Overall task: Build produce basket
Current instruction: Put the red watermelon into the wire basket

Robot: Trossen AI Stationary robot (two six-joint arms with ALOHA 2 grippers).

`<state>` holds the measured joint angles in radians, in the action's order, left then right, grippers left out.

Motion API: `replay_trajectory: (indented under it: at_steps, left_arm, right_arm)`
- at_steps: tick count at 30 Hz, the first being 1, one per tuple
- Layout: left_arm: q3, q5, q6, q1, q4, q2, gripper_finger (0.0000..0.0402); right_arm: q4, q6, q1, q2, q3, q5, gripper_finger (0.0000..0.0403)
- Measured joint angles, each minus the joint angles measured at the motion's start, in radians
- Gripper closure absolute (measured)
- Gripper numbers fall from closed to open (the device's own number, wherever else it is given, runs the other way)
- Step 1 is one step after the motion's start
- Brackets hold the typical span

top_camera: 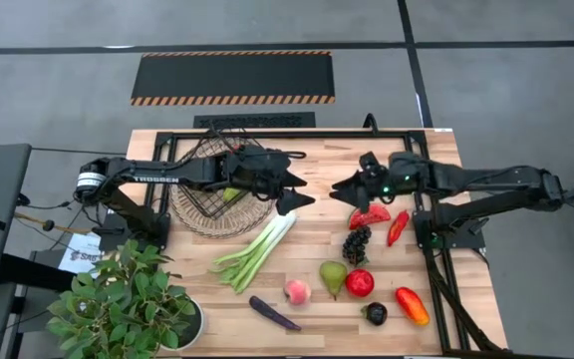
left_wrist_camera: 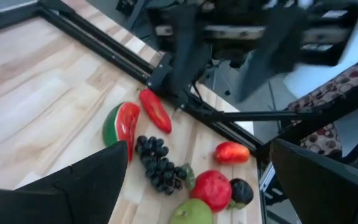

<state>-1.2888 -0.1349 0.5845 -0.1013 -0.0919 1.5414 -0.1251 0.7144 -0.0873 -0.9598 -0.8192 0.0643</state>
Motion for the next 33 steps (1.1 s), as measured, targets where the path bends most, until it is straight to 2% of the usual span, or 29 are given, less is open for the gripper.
replay_trajectory:
  at_steps: [4, 10, 17, 22, 33]
  left_arm:
    - [0.0, 0.001, 0.0, 0.0, 0.006, 0.0, 0.0025]
    - [0.0, 0.009, 0.001, 0.0, 0.009, 0.0, 0.0025]
    - [0.0, 0.008, 0.026, 0.003, 0.041, 0.0, 0.0025]
    - [0.0, 0.01, 0.034, 0.009, 0.07, 0.0, 0.0025]
    - [0.0, 0.036, 0.048, 0.011, 0.069, 0.0, 0.0025]
  right_arm:
    - [-0.002, -0.039, 0.035, 0.0, -0.082, 0.044, 0.0148]
    - [0.002, -0.103, 0.109, 0.045, -0.171, 0.046, 0.0148]
    - [-0.014, -0.139, 0.201, 0.114, -0.175, 0.046, 0.0148]
    - [-0.031, -0.14, 0.266, 0.113, -0.175, 0.045, 0.0148]
    - [-0.054, -0.086, 0.263, 0.097, -0.174, 0.045, 0.0148]
